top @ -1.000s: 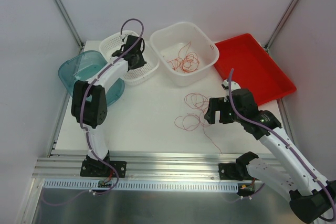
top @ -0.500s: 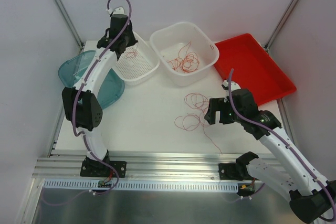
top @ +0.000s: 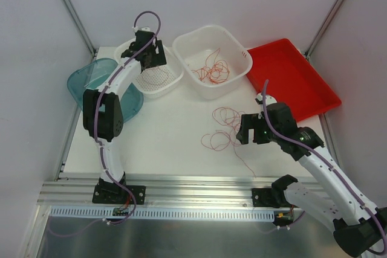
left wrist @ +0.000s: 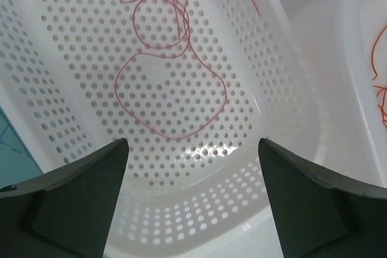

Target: Untangle the cables

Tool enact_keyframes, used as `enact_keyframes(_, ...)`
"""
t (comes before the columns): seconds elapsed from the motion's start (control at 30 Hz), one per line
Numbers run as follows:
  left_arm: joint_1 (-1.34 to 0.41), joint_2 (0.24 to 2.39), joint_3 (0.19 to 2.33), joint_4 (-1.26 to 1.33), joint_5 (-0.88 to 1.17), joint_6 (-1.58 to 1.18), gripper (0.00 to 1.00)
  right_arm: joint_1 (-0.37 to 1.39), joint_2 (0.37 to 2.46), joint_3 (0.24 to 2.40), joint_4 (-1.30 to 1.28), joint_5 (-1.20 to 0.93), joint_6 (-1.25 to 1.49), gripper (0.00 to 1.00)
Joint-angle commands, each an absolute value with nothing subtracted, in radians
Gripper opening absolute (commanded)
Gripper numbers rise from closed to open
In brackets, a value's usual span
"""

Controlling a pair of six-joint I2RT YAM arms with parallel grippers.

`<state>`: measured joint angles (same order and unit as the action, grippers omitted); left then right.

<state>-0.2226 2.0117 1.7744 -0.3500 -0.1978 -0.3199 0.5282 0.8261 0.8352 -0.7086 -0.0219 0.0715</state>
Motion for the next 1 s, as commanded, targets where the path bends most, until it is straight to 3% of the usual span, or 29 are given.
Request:
enact_keyframes(0.0,-0.230,1.823,1.720,-0.336,-0.174,-0.314,0.91,0.535,0.839,0.839,-0.695,-0.009,0.089,1.00)
enact_keyframes(0.1,-0.250,1.709,1.622,-0.336,-0.152,-0.324,0.99,0.534,0.859,0.839,-0.684,-0.009,0.095,0.99)
enact_keyframes(0.4,-0.426,1.419,1.306,-0.336,-0.068,-0.353,0.99,0.535,0.937,0.812,-0.643,0.045,0.124,0.98)
enact_keyframes(0.67,-0.658,1.353,1.077,-0.333,0.034,-0.411,0.99,0.535,1.072,0.721,-0.519,0.009,0.166,0.83)
enact_keyframes(0.97,-0.721,1.302,0.861,-0.310,0.025,-0.549,0.99,0.534,1.256,0.698,-0.404,0.021,0.204,0.76)
